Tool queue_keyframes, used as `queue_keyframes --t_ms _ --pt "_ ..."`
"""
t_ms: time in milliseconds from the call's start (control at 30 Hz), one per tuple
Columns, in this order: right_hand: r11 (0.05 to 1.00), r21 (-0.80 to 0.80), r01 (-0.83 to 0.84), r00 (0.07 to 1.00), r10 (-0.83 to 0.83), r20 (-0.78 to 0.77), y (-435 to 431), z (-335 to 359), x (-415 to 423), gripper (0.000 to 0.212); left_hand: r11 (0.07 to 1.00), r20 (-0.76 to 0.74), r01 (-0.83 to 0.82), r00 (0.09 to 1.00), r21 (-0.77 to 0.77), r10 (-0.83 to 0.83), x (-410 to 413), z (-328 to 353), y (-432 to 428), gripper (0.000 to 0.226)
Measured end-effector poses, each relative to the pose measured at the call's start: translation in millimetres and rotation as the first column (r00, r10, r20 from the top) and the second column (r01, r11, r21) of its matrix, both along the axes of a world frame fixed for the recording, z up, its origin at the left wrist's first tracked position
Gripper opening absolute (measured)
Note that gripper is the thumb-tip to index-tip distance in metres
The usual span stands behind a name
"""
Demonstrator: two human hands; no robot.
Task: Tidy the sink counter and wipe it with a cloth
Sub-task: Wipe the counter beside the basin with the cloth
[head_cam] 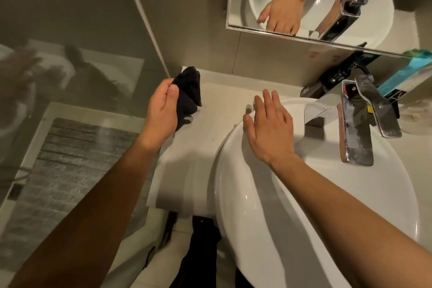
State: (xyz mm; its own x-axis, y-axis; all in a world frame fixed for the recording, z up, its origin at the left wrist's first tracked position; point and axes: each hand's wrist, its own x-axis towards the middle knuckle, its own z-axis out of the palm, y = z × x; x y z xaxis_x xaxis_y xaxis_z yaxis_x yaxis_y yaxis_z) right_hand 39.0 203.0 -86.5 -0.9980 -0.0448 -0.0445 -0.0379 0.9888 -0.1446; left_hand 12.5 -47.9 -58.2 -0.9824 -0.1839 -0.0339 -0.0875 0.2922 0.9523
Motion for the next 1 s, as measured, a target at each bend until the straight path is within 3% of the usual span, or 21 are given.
queue_keyframes --t_ms 133,267,367,433,500,567,633,767,1000 --pt "0.999 -0.032 -0.005 1.000 0.005 0.003 -0.7 3.4 0.9 0.067 0.998 0.013 0.006 1.000 0.067 -0.007 70.8 34.6 1.8 0.024" --pt "0.998 -0.059 -0.004 1.000 0.004 0.009 -0.2 3.5 1.6 0.067 0.998 0.129 -0.057 0.990 -0.027 0.060 134.5 30.9 6.7 0.026" --pt "0.997 -0.073 -0.004 1.000 0.005 0.010 0.3 4.2 2.1 0.066 0.965 0.123 0.081 0.991 -0.248 -0.051 179.0 6.8 13.2 0.035" --pt "0.997 -0.071 -0.006 1.000 0.007 0.014 0.3 4.5 2.1 0.066 0.936 0.206 0.224 0.963 -0.270 -0.171 197.0 -14.1 21.6 0.033" --pt "0.998 -0.069 -0.007 1.000 0.008 0.014 0.8 4.5 1.9 0.065 0.844 0.292 0.361 0.921 -0.395 -0.257 208.0 -39.9 29.9 0.039" --pt "0.997 -0.070 -0.009 1.000 0.010 0.012 1.1 3.8 1.4 0.065 0.674 0.322 0.463 0.886 -0.575 -0.334 218.8 -63.0 33.0 0.055" --pt "0.998 -0.068 -0.008 1.000 0.008 0.005 1.4 2.5 1.1 0.065 0.579 0.356 0.502 0.865 -0.642 -0.355 222.7 -75.9 30.0 0.062" --pt "0.998 -0.058 -0.003 1.000 0.002 -0.010 0.6 1.0 1.6 0.065 0.500 0.352 0.467 0.883 -0.729 -0.312 214.0 -80.1 36.4 0.064" --pt "0.998 -0.066 0.002 1.000 -0.002 -0.013 0.7 0.7 1.3 0.064 0.444 0.311 0.401 0.913 -0.801 -0.263 176.7 -86.2 45.1 0.065"
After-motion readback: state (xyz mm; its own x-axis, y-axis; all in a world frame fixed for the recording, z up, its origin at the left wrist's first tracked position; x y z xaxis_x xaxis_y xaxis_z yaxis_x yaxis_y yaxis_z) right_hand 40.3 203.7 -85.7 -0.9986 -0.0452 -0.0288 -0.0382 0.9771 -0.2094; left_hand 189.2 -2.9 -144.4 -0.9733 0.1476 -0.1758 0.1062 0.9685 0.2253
